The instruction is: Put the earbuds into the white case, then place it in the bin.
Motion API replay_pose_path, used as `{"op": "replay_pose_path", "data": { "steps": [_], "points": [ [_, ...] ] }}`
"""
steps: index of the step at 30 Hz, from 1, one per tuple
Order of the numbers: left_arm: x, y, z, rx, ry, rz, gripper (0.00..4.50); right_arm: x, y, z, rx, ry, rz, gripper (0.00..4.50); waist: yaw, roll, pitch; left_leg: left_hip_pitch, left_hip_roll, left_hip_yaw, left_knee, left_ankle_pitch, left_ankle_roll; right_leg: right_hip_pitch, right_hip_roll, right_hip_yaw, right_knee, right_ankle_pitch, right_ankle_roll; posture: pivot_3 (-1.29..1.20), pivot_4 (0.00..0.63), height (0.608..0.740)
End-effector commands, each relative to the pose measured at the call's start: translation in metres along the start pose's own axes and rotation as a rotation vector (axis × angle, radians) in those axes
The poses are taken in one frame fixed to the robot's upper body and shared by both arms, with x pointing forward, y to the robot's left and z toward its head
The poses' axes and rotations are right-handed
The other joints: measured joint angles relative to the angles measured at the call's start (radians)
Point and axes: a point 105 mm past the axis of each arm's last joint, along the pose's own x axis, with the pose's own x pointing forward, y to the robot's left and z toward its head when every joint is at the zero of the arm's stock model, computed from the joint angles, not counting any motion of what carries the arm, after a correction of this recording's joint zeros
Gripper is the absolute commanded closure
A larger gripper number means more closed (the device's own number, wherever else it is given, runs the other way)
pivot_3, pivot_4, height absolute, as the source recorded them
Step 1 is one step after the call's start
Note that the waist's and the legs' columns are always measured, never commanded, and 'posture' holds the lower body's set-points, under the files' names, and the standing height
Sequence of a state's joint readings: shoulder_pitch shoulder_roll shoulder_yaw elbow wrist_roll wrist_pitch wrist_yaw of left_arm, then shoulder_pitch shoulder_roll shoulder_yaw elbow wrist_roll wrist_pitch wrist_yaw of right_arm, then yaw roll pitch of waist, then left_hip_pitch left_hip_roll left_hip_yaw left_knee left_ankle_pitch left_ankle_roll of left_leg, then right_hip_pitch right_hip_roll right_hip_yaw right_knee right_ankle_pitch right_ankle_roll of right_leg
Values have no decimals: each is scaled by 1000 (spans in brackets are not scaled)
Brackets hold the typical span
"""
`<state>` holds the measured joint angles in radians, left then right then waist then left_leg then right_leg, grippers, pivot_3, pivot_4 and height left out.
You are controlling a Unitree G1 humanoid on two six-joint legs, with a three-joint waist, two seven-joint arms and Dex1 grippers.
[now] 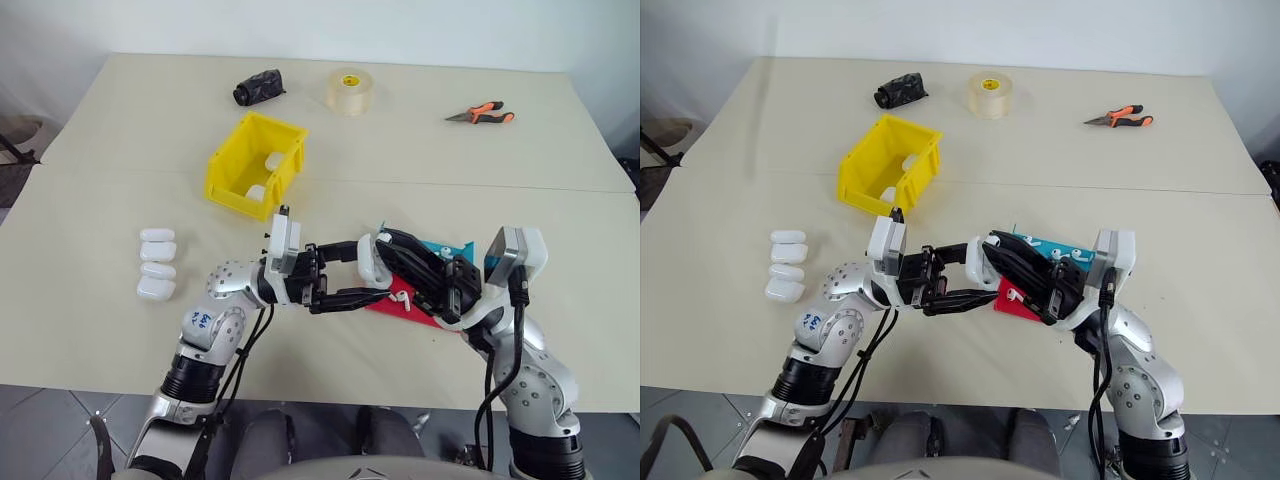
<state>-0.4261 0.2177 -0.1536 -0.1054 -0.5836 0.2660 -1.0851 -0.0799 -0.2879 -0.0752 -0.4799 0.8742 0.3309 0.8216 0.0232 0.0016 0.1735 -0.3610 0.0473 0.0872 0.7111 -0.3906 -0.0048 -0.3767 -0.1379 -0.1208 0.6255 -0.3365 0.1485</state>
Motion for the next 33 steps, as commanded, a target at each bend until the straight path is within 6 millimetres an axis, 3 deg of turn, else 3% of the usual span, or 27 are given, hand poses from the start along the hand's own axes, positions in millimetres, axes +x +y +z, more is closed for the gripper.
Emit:
{"op": "replay_pose_path", "data": {
  "steps": [1,13,19,25,29,33],
  "points": [
    [8,-8,18,56,-61,-50,1691,0,3,-7,-2,24,9,3945,0,0,0,0,0,0,0,0,0,0,0,0,0,0,0,0,150,740],
    [16,-11,25,52,-88,-84,1691,-5,-1,-23,25,91,-17,3945,0,0,0,0,0,0,0,0,0,0,0,0,0,0,0,0,150,740],
    [19,-10,28,68,-98,-87,1691,-6,2,-23,112,105,19,1953,0,0,0,0,0,0,0,0,0,0,0,0,0,0,0,0,150,740],
    [19,-8,29,77,-99,-79,1691,-7,-4,-16,71,94,7,43,0,0,0,0,0,0,0,0,0,0,0,0,0,0,0,0,150,740],
    [13,-7,25,74,-81,-50,1691,-13,-7,-2,25,101,11,43,1,0,0,0,0,0,0,0,0,0,0,0,0,0,0,0,150,740],
    [-6,-6,10,75,-10,0,1691,-31,-15,16,-75,155,-13,43,2,0,0,0,0,0,0,0,0,0,0,0,0,0,0,0,150,740]
  ]
}}
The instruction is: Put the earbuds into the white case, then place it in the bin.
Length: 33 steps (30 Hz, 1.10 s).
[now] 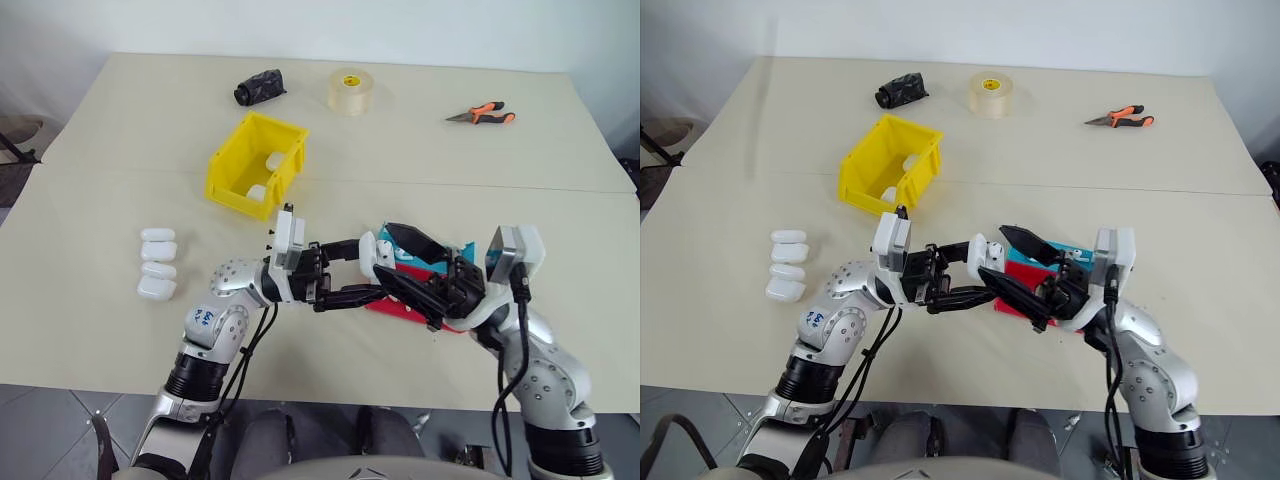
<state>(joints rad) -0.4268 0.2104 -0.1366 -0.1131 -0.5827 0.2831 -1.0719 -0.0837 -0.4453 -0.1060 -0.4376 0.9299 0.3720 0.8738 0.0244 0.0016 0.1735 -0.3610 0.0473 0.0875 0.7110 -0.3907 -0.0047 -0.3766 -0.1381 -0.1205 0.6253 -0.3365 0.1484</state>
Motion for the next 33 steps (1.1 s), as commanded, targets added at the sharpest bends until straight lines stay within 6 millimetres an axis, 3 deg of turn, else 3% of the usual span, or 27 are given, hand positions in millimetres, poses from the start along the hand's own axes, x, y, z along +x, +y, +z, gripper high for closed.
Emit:
{"op": "replay_pose_path", "data": {
  "steps": [1,8,12,14,17,20,24,26,30,33],
  "points": [
    [-12,-9,3,79,22,-11,1691,-26,-10,16,-118,59,-61,43,0,0,0,0,0,0,0,0,0,0,0,0,0,0,0,0,150,740],
    [-38,-17,-15,152,133,14,1691,-105,-37,17,-422,408,-151,43,4,0,0,1,0,2,-1,0,0,0,0,1,-1,0,0,0,150,740],
    [-39,-21,-19,202,153,-12,1691,-153,-52,22,-420,544,-245,43,3,0,0,1,0,3,-2,0,0,0,0,1,-2,0,0,0,150,740],
    [-37,-23,-21,222,159,-24,1691,-164,-56,26,-433,580,-264,43,2,0,0,1,0,3,-2,0,0,0,0,1,-2,0,0,0,150,740],
    [-33,-22,-22,231,147,-20,1691,-163,-59,26,-426,601,-245,43,-2,0,0,3,1,4,-2,0,0,0,0,2,-1,0,0,0,150,740],
    [-30,-22,-23,232,138,-21,1691,-144,-57,21,-394,665,-156,43,-3,0,0,4,1,5,-3,0,0,1,0,3,-1,0,0,0,150,740],
    [-25,-23,-21,224,106,-17,1691,-102,-74,25,-311,801,-169,43,-6,1,0,5,1,5,-2,0,0,0,0,4,0,0,0,0,150,740],
    [-24,-23,-22,220,108,-22,1691,-96,-81,25,-300,936,-175,43,-2,2,0,4,1,5,-1,0,0,0,0,4,0,0,0,0,150,740],
    [-22,-23,-22,221,109,-26,1691,-69,-97,39,-249,988,-226,43,2,1,0,1,1,2,0,0,0,0,0,1,0,0,0,0,150,740],
    [-21,-24,-23,222,108,-32,1691,-64,-112,35,-270,1104,-257,43,0,2,0,0,0,1,2,0,1,0,-1,0,0,0,0,0,150,740]
  ]
}}
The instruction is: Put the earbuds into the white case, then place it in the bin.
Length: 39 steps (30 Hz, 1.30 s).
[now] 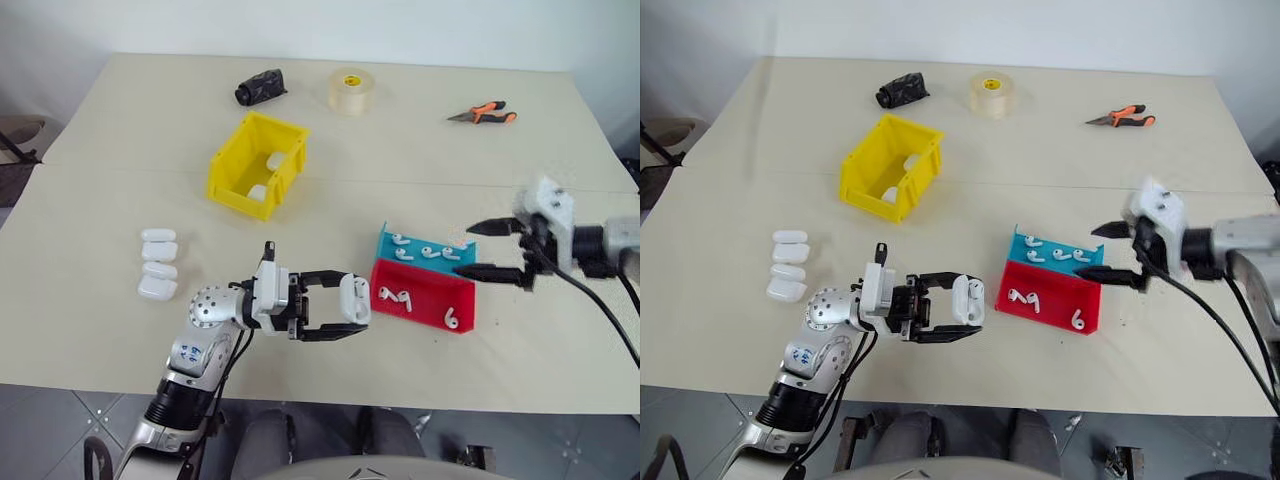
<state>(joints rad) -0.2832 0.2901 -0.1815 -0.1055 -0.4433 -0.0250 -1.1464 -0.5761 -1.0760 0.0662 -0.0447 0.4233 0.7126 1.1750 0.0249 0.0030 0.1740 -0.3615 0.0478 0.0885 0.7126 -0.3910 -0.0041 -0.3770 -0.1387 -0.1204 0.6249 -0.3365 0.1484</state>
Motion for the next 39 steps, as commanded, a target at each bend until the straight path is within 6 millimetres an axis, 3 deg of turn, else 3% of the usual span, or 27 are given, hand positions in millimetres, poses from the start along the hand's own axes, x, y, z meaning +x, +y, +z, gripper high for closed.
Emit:
{"op": "replay_pose_path", "data": {
  "steps": [1,6,11,23,26,32,39],
  "points": [
    [6,-2,5,29,-20,-20,1691,8,-17,-8,1,156,-59,43,-1,0,0,0,0,-1,0,0,0,0,0,-1,0,0,0,0,150,740],
    [10,-1,5,41,-20,-21,1691,28,-43,-13,-21,278,-126,43,-6,0,0,-3,0,0,1,0,0,-2,0,-1,0,0,0,0,150,740],
    [12,-2,5,48,-19,-12,1691,46,-47,-19,-34,310,-92,43,-6,0,0,-9,0,0,2,0,0,-7,0,-2,2,0,0,0,150,740],
    [10,-3,6,56,-9,15,1691,44,-51,-29,-104,417,-51,43,-6,0,0,-8,0,0,3,0,0,-7,0,-2,2,0,0,0,150,740],
    [10,-3,6,55,-10,15,1691,45,-49,-31,-104,426,-28,638,-7,0,0,-8,0,0,3,0,0,-7,0,-2,2,0,0,0,150,740],
    [11,-2,7,57,-13,14,1691,51,-47,-32,-92,420,-19,2701,-13,0,0,-8,0,0,3,0,0,-6,0,-2,3,0,0,0,150,740],
    [12,0,8,58,-16,8,1691,51,-45,-38,-80,427,-11,2701,-13,0,0,-8,0,0,3,0,0,-6,0,-2,3,0,0,0,150,740]
  ]
}}
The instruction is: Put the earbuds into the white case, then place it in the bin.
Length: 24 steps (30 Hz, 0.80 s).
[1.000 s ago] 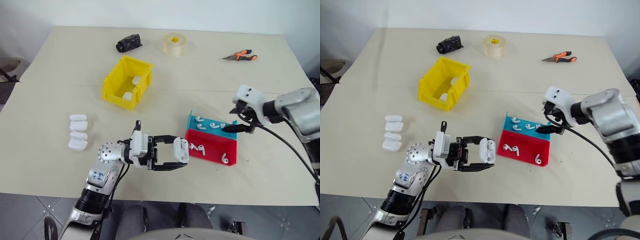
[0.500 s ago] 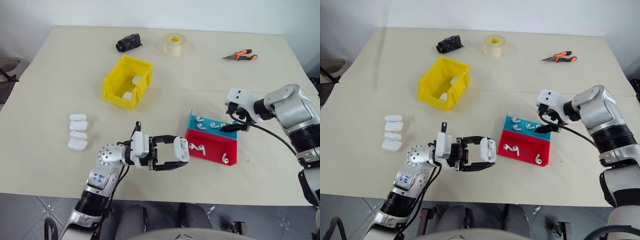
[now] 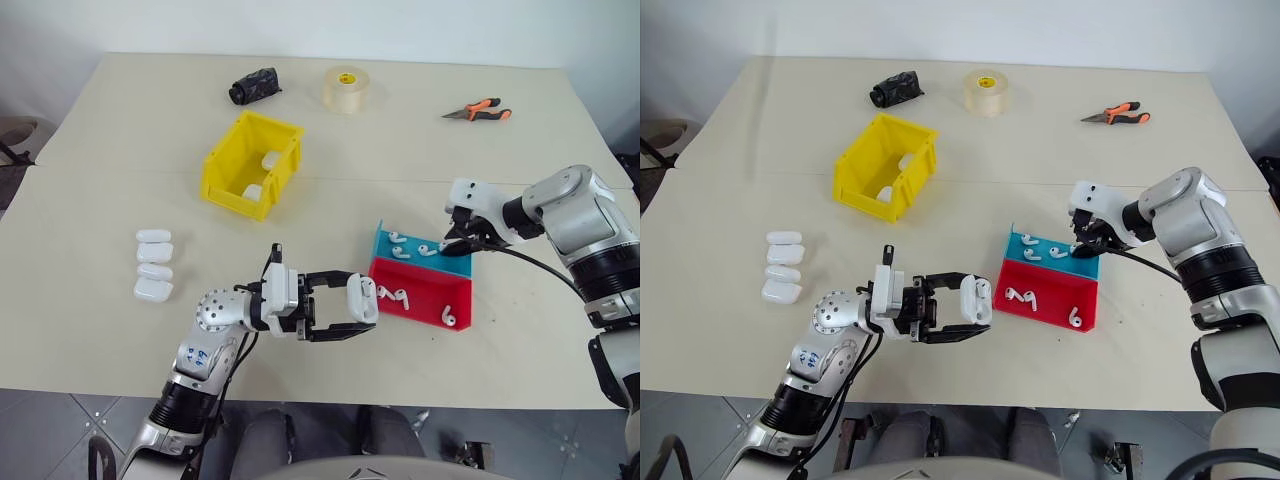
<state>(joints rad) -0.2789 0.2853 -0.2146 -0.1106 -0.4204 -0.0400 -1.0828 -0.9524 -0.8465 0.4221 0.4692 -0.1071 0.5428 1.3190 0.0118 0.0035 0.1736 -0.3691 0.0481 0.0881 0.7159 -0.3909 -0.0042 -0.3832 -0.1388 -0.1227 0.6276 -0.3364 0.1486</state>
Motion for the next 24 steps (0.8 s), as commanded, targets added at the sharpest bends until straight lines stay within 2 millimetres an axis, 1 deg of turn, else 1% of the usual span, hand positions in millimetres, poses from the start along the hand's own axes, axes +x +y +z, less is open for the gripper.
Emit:
{"op": "replay_pose_path", "data": {
  "steps": [1,2,4,5,7,13,16,17,20,24],
  "points": [
    [6,-1,11,50,-28,-25,1691,5,2,-14,20,44,0,2701,0,0,0,0,0,0,0,0,0,0,0,0,0,0,0,0,150,740],
    [6,0,12,51,-28,-25,1691,5,2,-14,20,43,2,2701,0,0,0,0,0,0,0,0,0,0,0,0,0,0,0,0,150,740],
    [6,0,12,52,-27,-25,1691,6,3,-14,19,39,7,3067,0,0,0,0,0,0,0,0,0,0,0,0,0,0,0,0,150,740],
    [6,1,12,53,-27,-25,1691,7,3,-14,19,37,9,3296,0,0,0,0,0,0,0,0,0,0,0,0,0,0,0,0,150,740],
    [5,1,12,55,-26,-24,1691,8,4,-13,19,30,9,3907,0,0,0,0,0,0,0,0,0,1,0,0,0,0,0,0,150,740],
    [5,2,12,58,-22,-22,1691,8,3,-12,13,14,-3,3907,-7,0,0,1,0,0,0,0,0,1,0,0,0,0,0,0,150,740],
    [4,2,12,58,-20,-17,1691,-5,-5,-5,2,-43,-46,3907,-11,0,0,1,0,-1,0,0,0,1,0,0,0,0,0,0,150,740],
    [3,3,12,59,-20,-15,1691,-14,-9,4,-1,-108,-61,3907,-11,0,0,1,0,-1,0,0,0,1,0,0,0,0,0,0,150,740],
    [2,7,13,59,-22,-5,1691,-33,-7,25,-29,-286,-44,3907,-13,0,0,-1,0,-1,0,0,0,0,0,-1,0,0,0,0,150,740],
    [0,16,15,57,-30,9,1691,-46,9,44,-59,-537,11,3907,-13,0,0,-1,0,-1,-1,0,0,0,0,-1,0,0,0,0,150,740]
  ]
}}
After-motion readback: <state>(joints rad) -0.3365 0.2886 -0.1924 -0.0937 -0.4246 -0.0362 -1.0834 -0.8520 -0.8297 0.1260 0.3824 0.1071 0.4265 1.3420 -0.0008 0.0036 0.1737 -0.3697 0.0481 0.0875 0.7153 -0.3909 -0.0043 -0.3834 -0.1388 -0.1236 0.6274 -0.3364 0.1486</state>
